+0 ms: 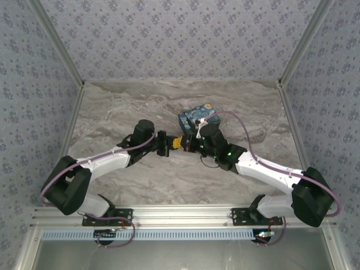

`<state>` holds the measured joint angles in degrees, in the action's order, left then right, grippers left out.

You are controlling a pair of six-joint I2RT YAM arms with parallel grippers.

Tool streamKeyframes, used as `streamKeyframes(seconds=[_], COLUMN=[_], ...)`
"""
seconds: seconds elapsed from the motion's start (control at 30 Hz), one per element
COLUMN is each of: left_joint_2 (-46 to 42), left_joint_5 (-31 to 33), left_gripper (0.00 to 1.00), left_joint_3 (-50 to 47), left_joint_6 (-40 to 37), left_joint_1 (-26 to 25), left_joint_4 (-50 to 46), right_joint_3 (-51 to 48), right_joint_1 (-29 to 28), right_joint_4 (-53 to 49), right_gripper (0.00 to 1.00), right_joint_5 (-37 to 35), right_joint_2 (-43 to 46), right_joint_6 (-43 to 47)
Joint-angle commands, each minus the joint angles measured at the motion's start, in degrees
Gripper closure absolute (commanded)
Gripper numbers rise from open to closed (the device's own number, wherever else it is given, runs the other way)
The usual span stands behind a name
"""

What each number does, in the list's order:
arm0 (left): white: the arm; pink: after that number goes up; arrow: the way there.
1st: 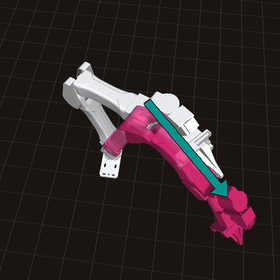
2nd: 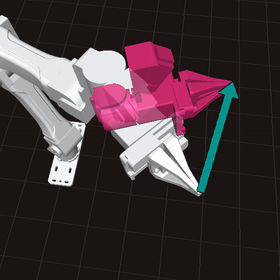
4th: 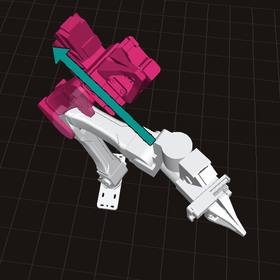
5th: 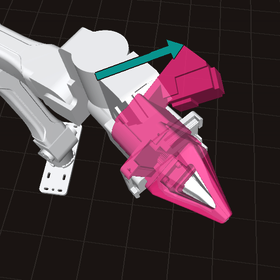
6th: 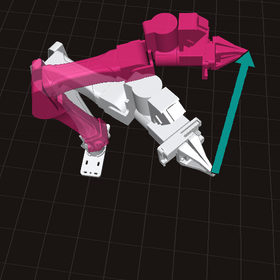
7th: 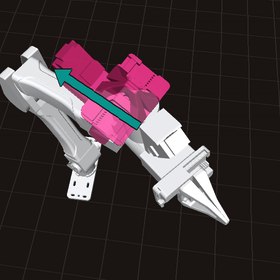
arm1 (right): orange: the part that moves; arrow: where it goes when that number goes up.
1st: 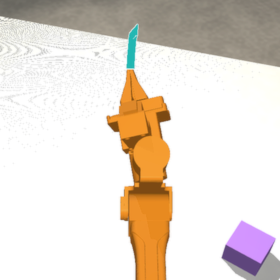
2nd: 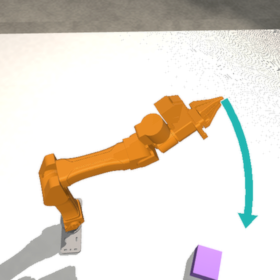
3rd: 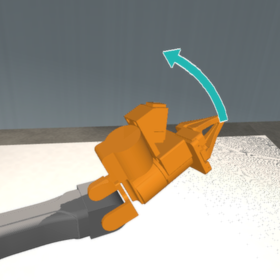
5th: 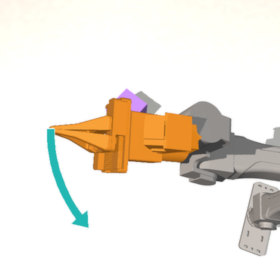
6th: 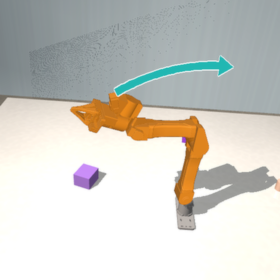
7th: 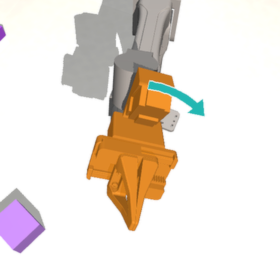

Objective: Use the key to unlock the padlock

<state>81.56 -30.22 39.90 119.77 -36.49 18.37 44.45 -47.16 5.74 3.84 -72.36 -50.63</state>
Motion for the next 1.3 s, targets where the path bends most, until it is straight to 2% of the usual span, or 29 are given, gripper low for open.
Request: streamKeyframes(seconds=[0.0,0.1,0.17,0.27,0.37,0.47,0.6,0.7,0.87,1.03,1.27], left_joint_2=[-0.1,-1.0,-2.0,-2.9,-2.9,-2.4,-1.6,-1.8,-4.1,-5.1,-5.8], left_joint_5=[-0.2,-0.1,0.6,2.9,5.0,6.4,8.2,11.6,15.2,16.1,15.9], left_gripper=[1.00,1.00,1.00,1.00,1.00,1.00,1.00,1.00,1.00,1.00,1.00], left_joint_3=[0.5,3.4,6.6,12.0,17.5,21.1,25.1,27.8,28.7,29.1,28.9], left_joint_6=[2.3,-5.4,-13.2,-26.6,-39.5,-47.9,-55.2,-59.0,-60.2,-60.0,-58.4], left_joint_1=[-0.2,0.8,1.7,2.7,3.1,3.2,3.1,2.9,2.9,3.0,3.0], left_joint_4=[-1.6,-8.7,-16.1,-27.7,-36.6,-41.9,-47.5,-52.4,-54.7,-55.8,-55.2], right_joint_3=[-1.3,-1.7,-1.6,-1.4,-0.9,-0.2,0.0,0.1,-0.5,-0.2,2.1], right_joint_1=[0.0,0.4,0.7,1.0,1.1,1.1,0.0,-2.9,-11.7,-15.5,-17.4], right_joint_4=[-1.1,-3.2,-5.6,-10.2,-14.1,-16.7,-16.8,-15.1,-8.1,2.8,11.4], right_gripper=[1.00,1.00,0.97,0.78,0.65,0.55,0.53,0.53,0.53,0.54,0.55], right_joint_5=[-1.9,-1.9,-2.2,-4.9,-7.6,-10.0,-11.9,-13.2,-23.3,-27.6,-27.9], right_joint_2=[2.1,3.0,4.1,6.9,10.4,12.9,13.9,12.9,8.6,3.0,-4.6], right_joint_6=[-0.7,0.4,2.5,6.8,12.5,18.2,28.5,41.4,62.4,69.5,70.4])
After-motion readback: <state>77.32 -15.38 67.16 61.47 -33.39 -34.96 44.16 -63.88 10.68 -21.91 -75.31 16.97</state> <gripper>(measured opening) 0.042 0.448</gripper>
